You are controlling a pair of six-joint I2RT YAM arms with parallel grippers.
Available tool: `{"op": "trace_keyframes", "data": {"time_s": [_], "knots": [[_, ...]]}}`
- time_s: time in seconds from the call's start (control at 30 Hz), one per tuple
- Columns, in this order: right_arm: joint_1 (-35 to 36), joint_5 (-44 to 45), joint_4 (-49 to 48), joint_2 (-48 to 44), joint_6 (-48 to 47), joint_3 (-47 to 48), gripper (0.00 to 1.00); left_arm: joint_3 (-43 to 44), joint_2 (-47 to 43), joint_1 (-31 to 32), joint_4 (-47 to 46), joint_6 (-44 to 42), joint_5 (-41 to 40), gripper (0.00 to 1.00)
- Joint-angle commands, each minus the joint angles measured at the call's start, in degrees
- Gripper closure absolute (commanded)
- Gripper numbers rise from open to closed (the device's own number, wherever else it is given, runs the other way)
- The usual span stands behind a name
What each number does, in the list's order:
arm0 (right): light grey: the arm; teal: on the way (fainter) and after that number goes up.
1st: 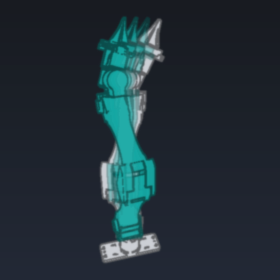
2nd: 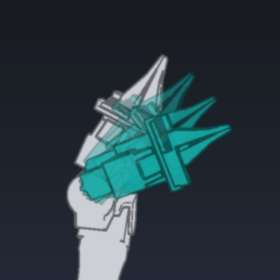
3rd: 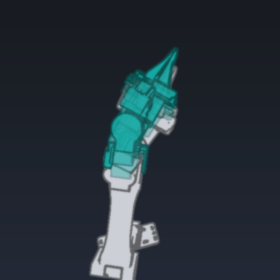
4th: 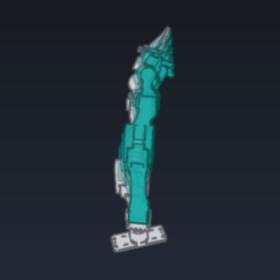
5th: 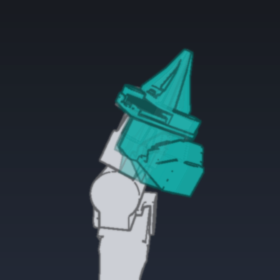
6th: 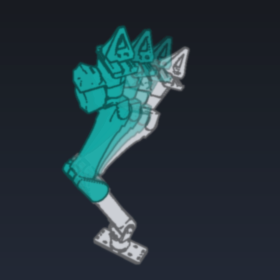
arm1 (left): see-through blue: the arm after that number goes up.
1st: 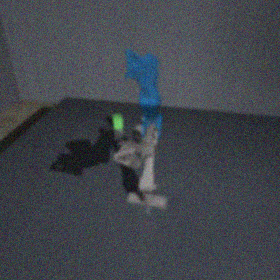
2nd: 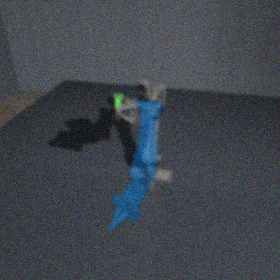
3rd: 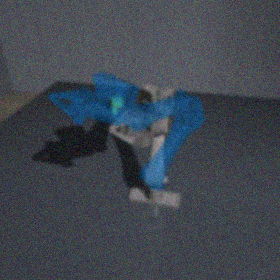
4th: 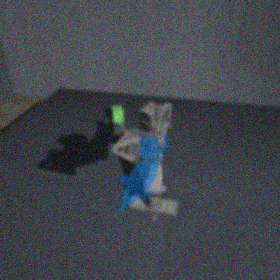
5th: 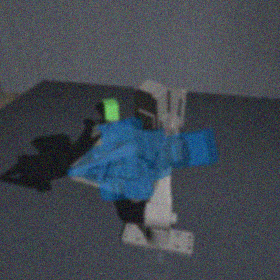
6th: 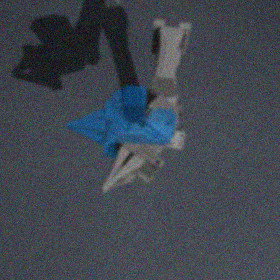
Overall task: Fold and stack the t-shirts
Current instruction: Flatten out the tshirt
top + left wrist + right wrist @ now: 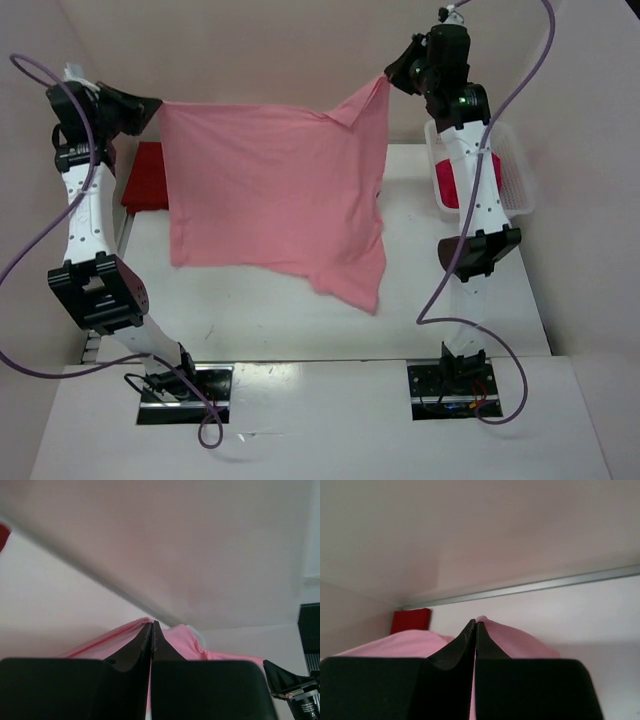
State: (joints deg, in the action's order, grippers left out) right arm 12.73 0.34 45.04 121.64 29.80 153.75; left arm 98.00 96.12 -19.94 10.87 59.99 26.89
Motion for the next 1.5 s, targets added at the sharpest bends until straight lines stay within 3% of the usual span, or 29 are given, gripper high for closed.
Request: {"op": "trace_keyframes", "data": {"time_s": [0.0, 0.17, 0.33, 0.4, 0.43, 0.73, 0.87, 1.0, 1.13, 1.27, 1.47], "knots": [[-1.8, -4.0, -11.2, -9.5, 3.8, 7.1, 1.00, 11.8, -1.9, -0.1, -6.7, -0.1, 0.7, 1.00], [-7.9, -15.1, -18.9, -13.1, 11.7, 7.8, 1.00, 22.0, -0.8, -1.9, -7.4, 2.3, 0.2, 1.00], [-12.0, -20.5, -15.4, -14.2, 13.6, 3.8, 1.00, 20.2, -0.8, -1.9, -8.1, 1.2, 0.2, 1.00], [-12.6, -21.1, -13.3, -16.0, 10.5, -2.7, 1.00, 14.4, -3.9, -1.9, -10.6, 1.2, 0.2, 1.00], [-12.6, -21.1, -13.3, -17.2, 9.3, -6.2, 1.00, 7.2, -4.9, -1.9, -12.7, 1.2, 0.2, 1.00], [-13.9, -16.9, -19.5, -39.4, 3.1, -70.4, 1.00, -30.5, -18.1, 3.0, -19.0, -6.5, -2.0, 1.00], [-13.9, -16.2, -17.8, -44.8, 1.6, -86.1, 1.00, -45.1, -22.4, 4.4, -19.6, -9.5, -3.3, 1.00], [-13.9, -14.8, -14.1, -50.6, 0.4, -99.6, 1.00, -54.7, -28.2, 4.4, -12.8, -13.8, -5.3, 1.00], [-12.7, -15.8, -9.1, -56.0, 2.0, -102.2, 1.00, -61.9, -37.7, 4.4, -5.0, -17.3, -6.5, 1.00], [-12.7, -16.3, -3.1, -56.7, 2.6, -101.6, 1.00, -67.8, -42.7, 3.0, 0.7, -15.4, -4.7, 1.00], [-12.2, -16.9, 6.0, -62.6, 2.6, -102.9, 1.00, -65.9, -44.4, 1.8, 9.9, -13.5, -4.2, 1.00]]}}
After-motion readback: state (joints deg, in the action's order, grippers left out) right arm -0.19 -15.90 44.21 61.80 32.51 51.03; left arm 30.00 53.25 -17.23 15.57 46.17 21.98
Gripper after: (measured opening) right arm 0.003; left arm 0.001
